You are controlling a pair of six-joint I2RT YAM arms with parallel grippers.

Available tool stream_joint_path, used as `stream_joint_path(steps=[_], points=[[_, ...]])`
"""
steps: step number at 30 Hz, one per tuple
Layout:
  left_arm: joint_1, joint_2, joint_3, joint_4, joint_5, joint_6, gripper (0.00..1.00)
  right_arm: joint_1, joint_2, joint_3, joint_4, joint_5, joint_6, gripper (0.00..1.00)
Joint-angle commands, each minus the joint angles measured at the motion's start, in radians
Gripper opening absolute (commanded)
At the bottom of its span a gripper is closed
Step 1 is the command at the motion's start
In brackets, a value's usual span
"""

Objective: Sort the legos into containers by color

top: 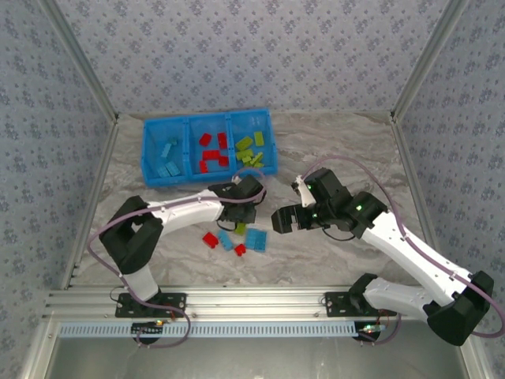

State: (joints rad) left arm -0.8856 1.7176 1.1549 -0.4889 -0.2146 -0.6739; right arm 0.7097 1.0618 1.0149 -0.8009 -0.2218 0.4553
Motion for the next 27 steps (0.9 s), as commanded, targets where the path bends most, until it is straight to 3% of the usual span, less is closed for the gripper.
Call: stream_joint_path(steps=[1, 6, 12, 19, 23, 27], points=[[0.015, -0.033, 0.151, 0.024, -0.158, 0.123, 0.23, 0.006, -0.015, 0.006, 0.008, 0.038, 0.022, 1.0], [0.093, 0.079, 0.317, 0.151, -0.241, 0.273, 0.23, 0.008, -0.034, 0.004, -0.001, 0.053, 0.038, 1.0], [0.195, 0.302, 0.566, 0.255, -0.212, 0.356, 0.24, 0.008, -0.058, 0.009, -0.018, 0.064, 0.055, 1.0], [0.264, 0.499, 0.887, 0.181, -0.145, 0.365, 0.41, 0.009, -0.071, 0.013, -0.026, 0.08, 0.07, 1.0], [0.269, 0.483, 0.954, 0.121, -0.135, 0.382, 0.5, 0.011, -0.065, -0.009, -0.01, 0.096, 0.099, 1.0], [0.26, 0.346, 0.837, 0.135, -0.098, 0.36, 0.53, 0.014, -0.048, -0.032, 0.018, 0.096, 0.12, 1.0]])
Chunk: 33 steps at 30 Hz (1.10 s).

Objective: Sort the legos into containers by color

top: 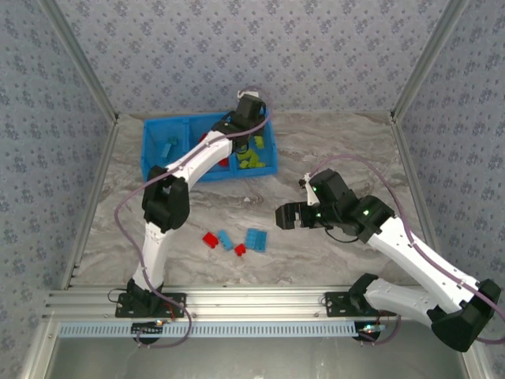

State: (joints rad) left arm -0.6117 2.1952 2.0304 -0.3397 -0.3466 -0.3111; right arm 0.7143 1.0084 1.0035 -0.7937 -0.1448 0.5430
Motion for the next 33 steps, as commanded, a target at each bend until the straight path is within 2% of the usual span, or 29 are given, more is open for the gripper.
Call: stream_joint_path(steps=[1, 5, 8, 12, 17, 22, 26, 29, 33], points=[[-0.022, -0.192, -0.105, 0.004, 0.042, -0.011, 0.53, 0.012, 0.011, -0.025, 0.016, 0.018, 0.034, 1.0], [-0.077, -0.444, -0.374, 0.011, 0.044, -0.086, 0.53, 0.014, 0.033, -0.031, 0.027, 0.05, 0.042, 1.0], [-0.137, -0.603, -0.534, -0.084, 0.045, -0.194, 0.52, 0.01, 0.043, -0.037, 0.041, 0.089, 0.054, 1.0], [-0.228, -0.758, -0.723, -0.185, 0.097, -0.316, 0.52, 0.004, 0.05, -0.046, 0.068, 0.093, 0.053, 1.0], [-0.338, -0.894, -0.948, -0.314, 0.009, -0.506, 0.52, -0.002, 0.057, -0.06, 0.079, 0.081, 0.055, 1.0], [-0.359, -0.939, -1.124, -0.329, 0.058, -0.743, 0.5, -0.003, 0.056, -0.093, 0.104, 0.069, 0.072, 1.0], [-0.419, -0.911, -1.189, -0.292, 0.06, -1.006, 0.49, -0.003, 0.061, -0.095, 0.097, 0.065, 0.071, 1.0], [-0.442, -0.853, -1.185, -0.283, 0.055, -1.104, 0.52, -0.003, 0.058, -0.095, 0.089, 0.072, 0.07, 1.0], [-0.442, -0.77, -1.167, -0.28, 0.089, -1.166, 0.5, -0.003, 0.049, -0.095, 0.079, 0.074, 0.07, 1.0]])
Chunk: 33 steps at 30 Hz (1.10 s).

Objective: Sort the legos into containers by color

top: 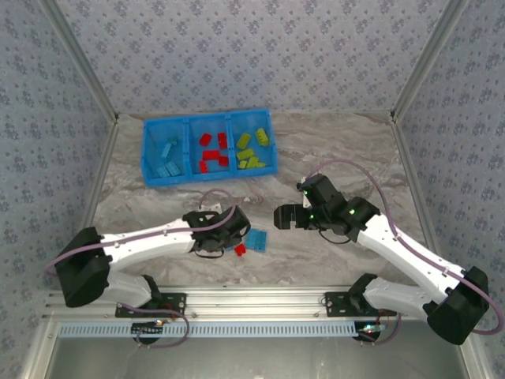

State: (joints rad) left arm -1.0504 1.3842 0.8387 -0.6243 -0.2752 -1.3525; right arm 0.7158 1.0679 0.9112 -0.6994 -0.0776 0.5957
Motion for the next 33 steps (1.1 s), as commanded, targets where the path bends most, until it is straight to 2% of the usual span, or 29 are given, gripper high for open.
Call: stream_joint_path(steps=[1, 4, 8, 12, 18, 21, 24, 28, 31, 33], points=[[-0.003, 0.055, 0.02, 0.028, 0.035, -0.129, 0.5, -0.006, -0.014, -0.003, -0.021, 0.013, 0.016, 1.0], [-0.003, 0.087, 0.015, 0.057, 0.059, -0.141, 0.49, -0.008, -0.026, -0.008, -0.029, 0.023, 0.016, 1.0], [0.0, 0.122, 0.025, 0.052, 0.025, -0.127, 0.52, -0.01, -0.033, -0.018, -0.02, 0.022, 0.021, 1.0], [0.018, 0.159, 0.012, 0.06, 0.026, -0.128, 0.51, -0.01, -0.031, -0.016, -0.021, 0.01, 0.021, 1.0], [0.035, 0.168, 0.012, 0.077, 0.038, -0.091, 0.31, -0.012, -0.033, -0.019, -0.011, -0.008, 0.01, 1.0], [0.036, 0.134, 0.041, 0.082, 0.033, -0.044, 0.23, -0.009, -0.03, -0.034, 0.056, -0.101, -0.007, 1.0], [0.048, 0.078, 0.097, 0.051, -0.006, 0.036, 0.22, -0.001, -0.024, -0.046, 0.14, -0.217, -0.036, 1.0], [0.135, -0.007, 0.195, -0.043, -0.125, 0.18, 0.21, 0.024, -0.019, -0.035, 0.183, -0.237, -0.038, 1.0], [0.253, -0.062, 0.256, -0.048, -0.219, 0.327, 0.21, 0.029, -0.012, -0.022, 0.17, -0.208, -0.04, 1.0], [0.361, -0.082, 0.287, -0.027, -0.239, 0.426, 0.21, 0.028, -0.006, -0.014, 0.154, -0.195, -0.04, 1.0]])
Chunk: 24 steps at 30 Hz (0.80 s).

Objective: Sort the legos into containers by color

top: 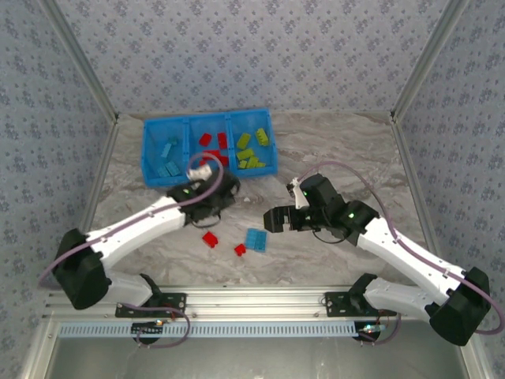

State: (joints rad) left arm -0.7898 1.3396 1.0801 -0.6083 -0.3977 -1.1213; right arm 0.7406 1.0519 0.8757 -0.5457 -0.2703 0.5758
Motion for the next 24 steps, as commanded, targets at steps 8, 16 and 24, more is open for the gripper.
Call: stream_joint_path(steps=[8, 16, 24], points=[[0.581, 0.117, 0.119, 0.233, 0.109, 0.308, 0.21, 0.014, -0.009, 0.022, -0.036, 0.041, -0.007, 1.0], [0.728, 0.533, 0.48, 0.107, 0.305, 0.403, 0.22, 0.02, -0.043, 0.01, -0.051, 0.07, 0.005, 1.0], [0.73, 0.629, 0.574, 0.063, 0.314, 0.443, 0.4, 0.021, -0.055, -0.001, -0.051, 0.082, 0.013, 1.0]])
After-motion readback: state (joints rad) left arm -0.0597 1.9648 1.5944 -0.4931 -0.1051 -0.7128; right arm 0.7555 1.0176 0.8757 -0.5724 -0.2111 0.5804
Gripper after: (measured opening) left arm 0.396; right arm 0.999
